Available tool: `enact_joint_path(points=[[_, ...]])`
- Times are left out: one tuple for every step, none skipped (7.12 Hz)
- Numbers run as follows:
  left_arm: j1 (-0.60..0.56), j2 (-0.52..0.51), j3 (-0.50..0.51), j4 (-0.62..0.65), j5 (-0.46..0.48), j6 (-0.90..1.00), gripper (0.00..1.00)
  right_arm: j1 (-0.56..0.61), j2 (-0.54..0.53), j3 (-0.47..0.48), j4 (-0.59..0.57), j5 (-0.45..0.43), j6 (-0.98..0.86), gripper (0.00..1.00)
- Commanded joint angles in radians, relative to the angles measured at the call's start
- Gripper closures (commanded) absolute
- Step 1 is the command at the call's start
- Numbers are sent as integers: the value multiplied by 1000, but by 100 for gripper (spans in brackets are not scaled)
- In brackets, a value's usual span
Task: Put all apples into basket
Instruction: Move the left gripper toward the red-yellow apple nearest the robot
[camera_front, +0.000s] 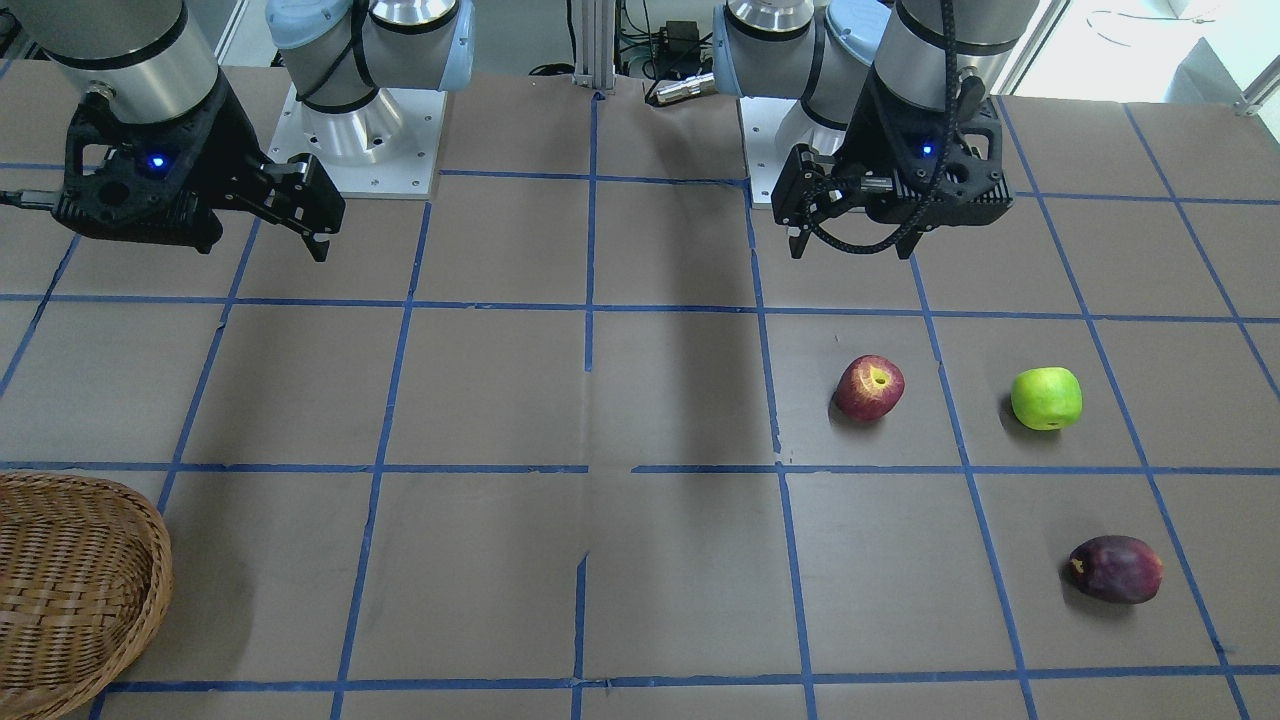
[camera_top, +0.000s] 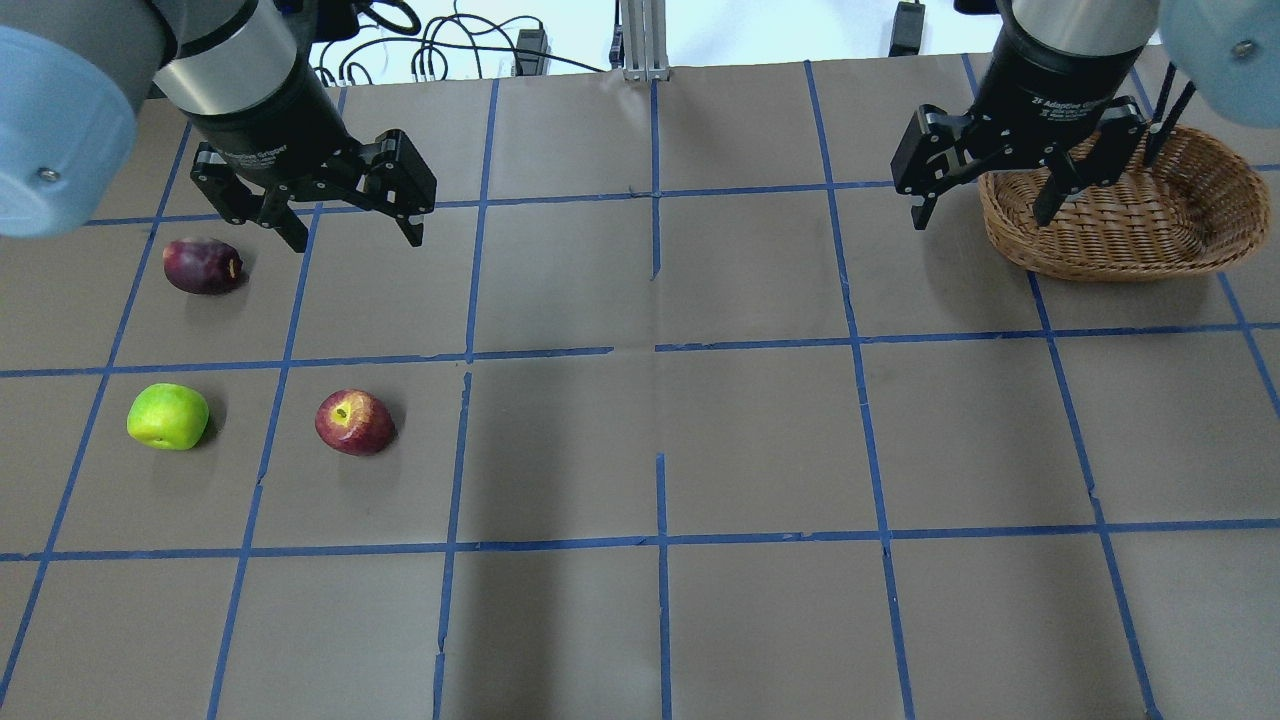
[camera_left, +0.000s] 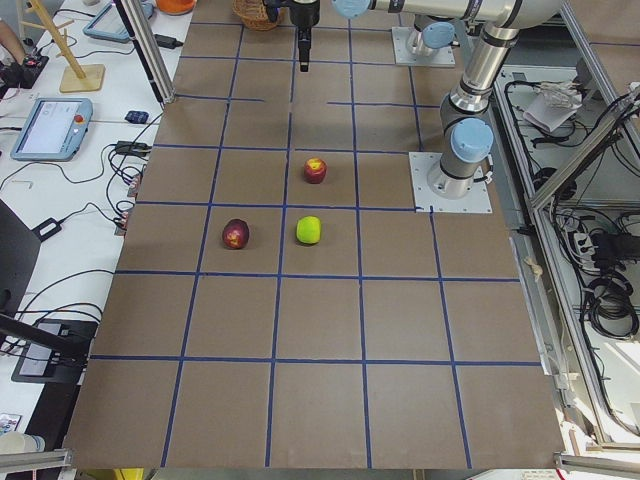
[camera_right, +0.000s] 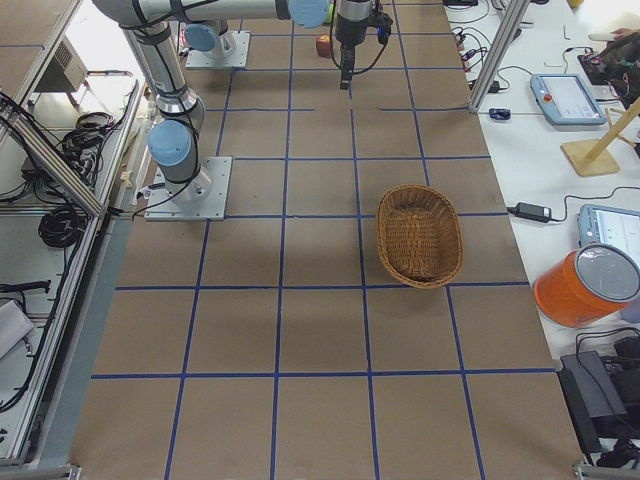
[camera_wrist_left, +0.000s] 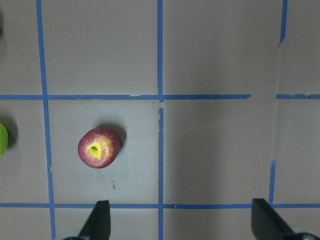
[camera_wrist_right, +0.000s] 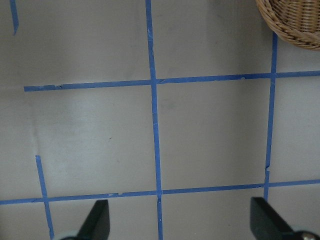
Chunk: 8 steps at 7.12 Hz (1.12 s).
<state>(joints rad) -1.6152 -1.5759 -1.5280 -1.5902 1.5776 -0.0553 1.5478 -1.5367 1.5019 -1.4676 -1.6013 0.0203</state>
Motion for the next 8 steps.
enact_joint_path(points=[[0, -1, 2, 1, -1, 0, 0, -5, -5, 15, -2, 0, 1, 0], [0, -1, 3, 1, 1, 0, 0, 0, -3, 15, -16, 1, 4, 0], [0, -1, 2, 1, -1, 0, 0, -2, -3, 15, -13, 1, 4, 0], [0, 1, -7, 3, 1, 5, 0, -3, -5, 15, -10, 1, 4, 0], [1, 11, -29, 1, 8, 21, 0, -2, -3, 14, -20, 6, 4, 0], [38, -2, -78, 12, 2, 207, 0, -3, -3, 14, -19, 1, 4, 0], [102, -47, -204, 203, 7, 269, 0, -5, -3, 14, -19, 0, 4, 0], [150, -77, -350, 412, 12, 291, 0, -6, -3, 11, -19, 3, 0, 0]])
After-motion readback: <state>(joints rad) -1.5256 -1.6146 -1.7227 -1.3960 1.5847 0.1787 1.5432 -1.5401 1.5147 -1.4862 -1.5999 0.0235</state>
